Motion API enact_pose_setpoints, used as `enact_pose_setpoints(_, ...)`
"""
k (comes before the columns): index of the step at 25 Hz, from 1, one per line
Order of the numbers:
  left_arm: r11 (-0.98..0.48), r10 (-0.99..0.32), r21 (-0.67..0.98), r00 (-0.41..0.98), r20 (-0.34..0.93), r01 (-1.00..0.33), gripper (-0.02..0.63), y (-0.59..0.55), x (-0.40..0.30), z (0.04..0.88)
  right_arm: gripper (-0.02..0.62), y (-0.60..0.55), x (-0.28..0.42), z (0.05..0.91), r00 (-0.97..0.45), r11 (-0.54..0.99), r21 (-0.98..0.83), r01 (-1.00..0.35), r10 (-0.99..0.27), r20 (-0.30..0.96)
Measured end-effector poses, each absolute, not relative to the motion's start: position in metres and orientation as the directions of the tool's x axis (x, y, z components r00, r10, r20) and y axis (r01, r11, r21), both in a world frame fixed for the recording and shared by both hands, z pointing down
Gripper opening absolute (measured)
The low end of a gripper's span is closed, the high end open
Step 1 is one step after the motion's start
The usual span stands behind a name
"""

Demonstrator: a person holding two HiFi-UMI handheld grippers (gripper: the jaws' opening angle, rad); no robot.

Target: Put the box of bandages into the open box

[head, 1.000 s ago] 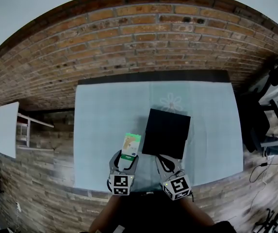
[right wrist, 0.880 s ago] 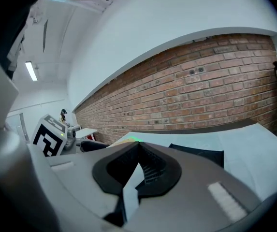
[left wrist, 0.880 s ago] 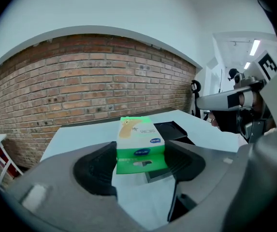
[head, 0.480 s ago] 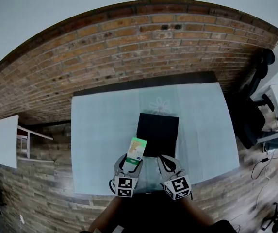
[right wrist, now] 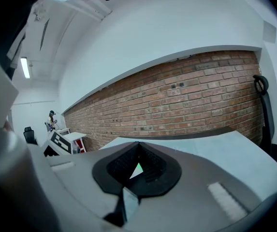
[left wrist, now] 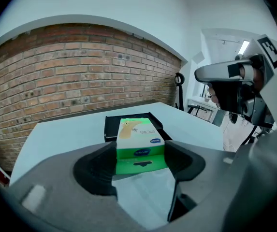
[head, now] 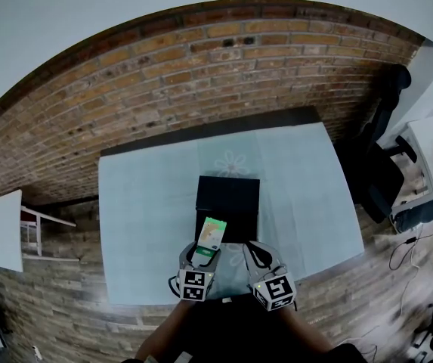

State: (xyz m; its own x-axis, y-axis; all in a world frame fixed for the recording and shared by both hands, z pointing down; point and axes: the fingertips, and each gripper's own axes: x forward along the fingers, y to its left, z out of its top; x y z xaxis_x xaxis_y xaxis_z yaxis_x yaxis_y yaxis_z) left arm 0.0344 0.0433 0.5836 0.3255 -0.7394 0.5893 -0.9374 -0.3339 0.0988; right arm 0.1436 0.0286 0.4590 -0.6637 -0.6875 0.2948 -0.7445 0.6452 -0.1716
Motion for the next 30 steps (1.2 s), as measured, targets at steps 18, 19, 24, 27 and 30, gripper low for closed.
enact_pose_setpoints(18, -0.331, -0.597, 0.223, 0.386, 0.704, -0.917, 0.319, 0.022, 0.078, 0.642, 0.002, 0.027, 0.184, 0.47, -0.609, 0.584, -0.182, -0.791, -0.727, 0.317)
enact_pose_setpoints(19, -0.333, -0.588, 0.224, 0.387, 0.71, -0.916, 0.319, 0.021, 0.079, 0.644, 0.002, 0.026, 0.183, 0.469, -0.608, 0.583, -0.182, -0.792, -0.727, 0.318)
enact_pose_setpoints(24, -0.347, -0.541, 0.239, 0.402, 0.739, -0.907, 0.319, 0.013, 0.083, 0.654, 0.002, 0.021, 0.178, 0.47, -0.605, 0.579, -0.184, -0.794, -0.728, 0.321)
enact_pose_setpoints(27, -0.346, -0.529, 0.244, 0.403, 0.747, -0.906, 0.319, 0.005, 0.082, 0.658, 0.002, 0.018, 0.174, 0.474, -0.602, 0.574, -0.189, -0.797, -0.727, 0.329)
enact_pose_setpoints(30, -0.338, -0.522, 0.242, 0.395, 0.756, -0.909, 0.319, -0.002, 0.08, 0.661, 0.002, 0.015, 0.172, 0.477, -0.6, 0.57, -0.193, -0.799, -0.726, 0.336)
